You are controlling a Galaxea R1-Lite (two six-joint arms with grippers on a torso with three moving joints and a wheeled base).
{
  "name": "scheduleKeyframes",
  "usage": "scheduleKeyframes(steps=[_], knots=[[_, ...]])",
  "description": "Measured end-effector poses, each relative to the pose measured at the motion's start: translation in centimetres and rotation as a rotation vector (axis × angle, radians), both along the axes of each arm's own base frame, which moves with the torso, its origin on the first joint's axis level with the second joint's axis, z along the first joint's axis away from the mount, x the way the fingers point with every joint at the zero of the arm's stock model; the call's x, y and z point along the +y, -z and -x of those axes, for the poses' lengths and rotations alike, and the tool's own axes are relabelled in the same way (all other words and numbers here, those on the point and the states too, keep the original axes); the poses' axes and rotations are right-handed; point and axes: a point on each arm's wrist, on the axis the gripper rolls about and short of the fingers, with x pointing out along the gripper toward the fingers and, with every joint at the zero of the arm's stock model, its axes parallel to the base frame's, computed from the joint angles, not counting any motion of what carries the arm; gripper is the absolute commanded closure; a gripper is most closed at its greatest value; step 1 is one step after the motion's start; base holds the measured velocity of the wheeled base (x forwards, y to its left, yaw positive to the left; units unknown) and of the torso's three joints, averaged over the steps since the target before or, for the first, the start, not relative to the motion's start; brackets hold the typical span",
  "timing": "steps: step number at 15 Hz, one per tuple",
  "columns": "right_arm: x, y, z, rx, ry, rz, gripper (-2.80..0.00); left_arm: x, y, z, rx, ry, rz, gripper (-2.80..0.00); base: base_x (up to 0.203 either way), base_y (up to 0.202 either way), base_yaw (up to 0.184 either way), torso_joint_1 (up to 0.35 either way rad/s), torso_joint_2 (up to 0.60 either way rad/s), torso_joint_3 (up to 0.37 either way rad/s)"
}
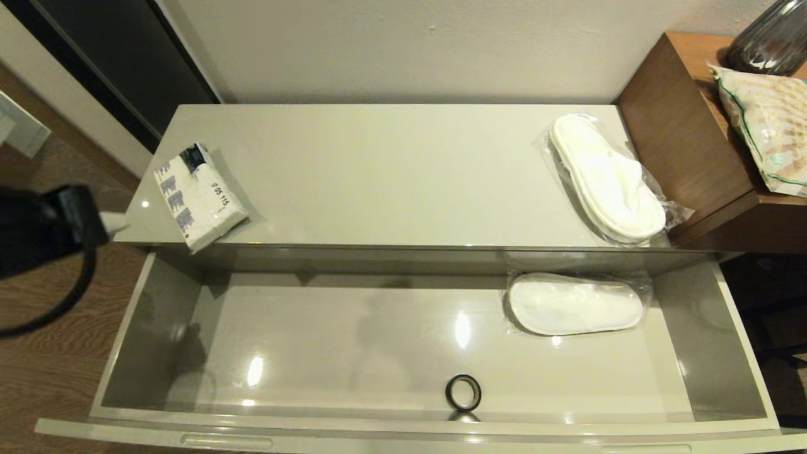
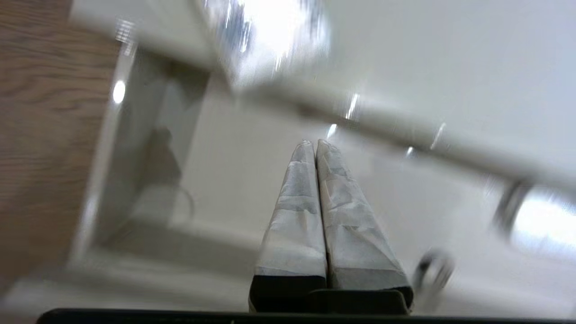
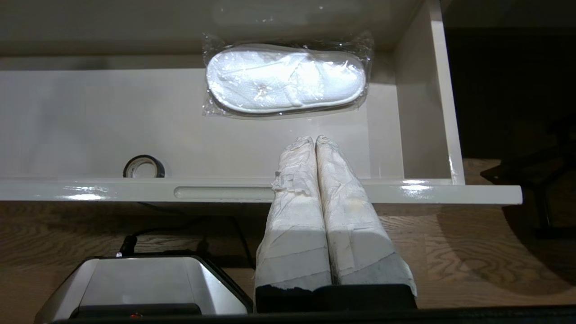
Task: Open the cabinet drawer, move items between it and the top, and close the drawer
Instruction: Pick up the tissue on the table
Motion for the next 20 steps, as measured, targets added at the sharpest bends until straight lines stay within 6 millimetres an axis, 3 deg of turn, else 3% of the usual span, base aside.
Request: scheduleKeyframes(steps=[3, 6, 8, 12, 20], knots=[[0.0, 0.0, 0.0, -0.001, 0.000, 0.000, 0.00, 0.3, -0.7, -9.1, 0.018, -0.149, 0.050, -2.80, 0.000, 0.000, 0.000, 0.000, 0.00, 0.000], [0.0, 0.0, 0.0, -0.001, 0.000, 0.000, 0.00, 0.9, 1.6, -16.2, 0.045, -0.318, 0.006, -2.80, 0.000, 0.000, 0.000, 0.000, 0.00, 0.000], [0.0, 0.0, 0.0, -0.001, 0.000, 0.000, 0.00, 1.3, 3.8, -19.2, 0.079, -0.430, -0.048, -2.80, 0.000, 0.000, 0.000, 0.000, 0.00, 0.000], [0.0, 0.0, 0.0, 0.000, 0.000, 0.000, 0.00, 1.4, 6.7, -22.0, 0.121, -0.451, -0.052, -2.80, 0.000, 0.000, 0.000, 0.000, 0.00, 0.000], [0.0, 0.0, 0.0, 0.000, 0.000, 0.000, 0.00, 1.2, 9.6, -22.8, 0.208, -0.322, 0.095, -2.80, 0.000, 0.000, 0.000, 0.000, 0.00, 0.000]])
